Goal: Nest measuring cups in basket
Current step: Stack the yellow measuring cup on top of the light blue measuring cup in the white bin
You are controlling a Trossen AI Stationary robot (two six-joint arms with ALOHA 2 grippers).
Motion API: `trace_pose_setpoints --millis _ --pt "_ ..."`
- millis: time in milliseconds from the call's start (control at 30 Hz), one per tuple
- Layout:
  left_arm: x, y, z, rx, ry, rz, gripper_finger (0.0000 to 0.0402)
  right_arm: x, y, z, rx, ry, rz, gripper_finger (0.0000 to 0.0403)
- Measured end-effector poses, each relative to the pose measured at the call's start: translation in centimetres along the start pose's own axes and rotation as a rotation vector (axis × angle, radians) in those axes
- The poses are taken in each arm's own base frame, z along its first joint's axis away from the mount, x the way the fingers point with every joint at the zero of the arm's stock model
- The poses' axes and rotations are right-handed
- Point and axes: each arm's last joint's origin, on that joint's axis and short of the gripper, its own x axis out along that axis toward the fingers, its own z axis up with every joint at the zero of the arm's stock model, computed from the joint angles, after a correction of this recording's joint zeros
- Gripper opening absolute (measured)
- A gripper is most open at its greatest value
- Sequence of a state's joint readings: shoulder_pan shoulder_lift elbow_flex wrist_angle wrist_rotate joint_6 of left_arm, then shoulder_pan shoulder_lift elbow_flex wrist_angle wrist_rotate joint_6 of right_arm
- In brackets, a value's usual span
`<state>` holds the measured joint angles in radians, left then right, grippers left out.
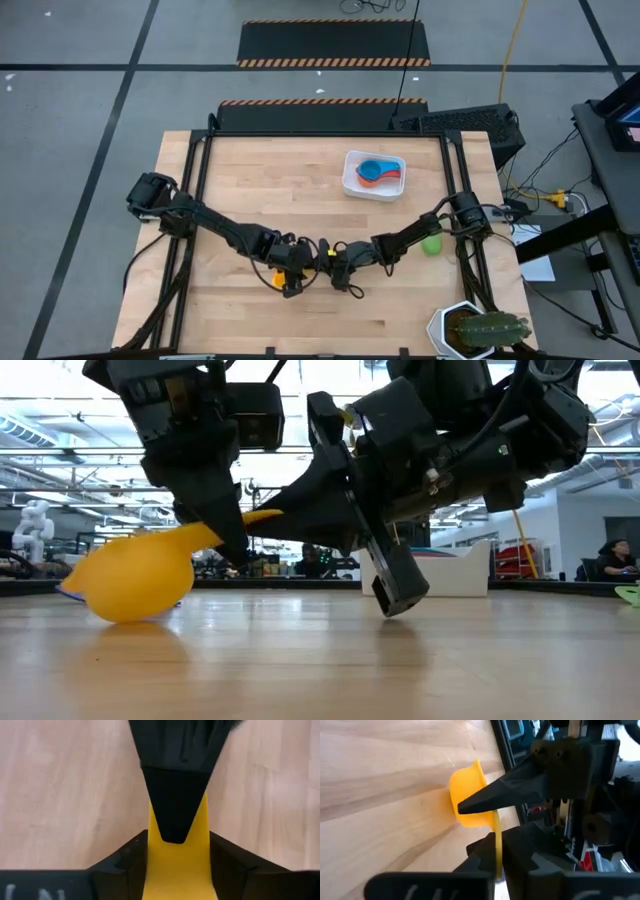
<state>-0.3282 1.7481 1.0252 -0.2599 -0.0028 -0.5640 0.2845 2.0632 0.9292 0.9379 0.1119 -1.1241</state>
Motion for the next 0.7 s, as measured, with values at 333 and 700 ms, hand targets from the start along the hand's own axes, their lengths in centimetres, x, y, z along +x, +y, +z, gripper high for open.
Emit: trace_pose_setpoints --millis 333,700 --pt "-4.4 0.3 1.7 0.016 -0.210 0.132 0.0318 -2.0 -0.5 0.2 -0.042 0.140 -0.060 0.0001" --pt "-9.7 1.2 1.9 0.088 -0.349 0.332 0.0314 -10.3 -5.2 -1.6 -0.063 0.358 -0.217 0.0001"
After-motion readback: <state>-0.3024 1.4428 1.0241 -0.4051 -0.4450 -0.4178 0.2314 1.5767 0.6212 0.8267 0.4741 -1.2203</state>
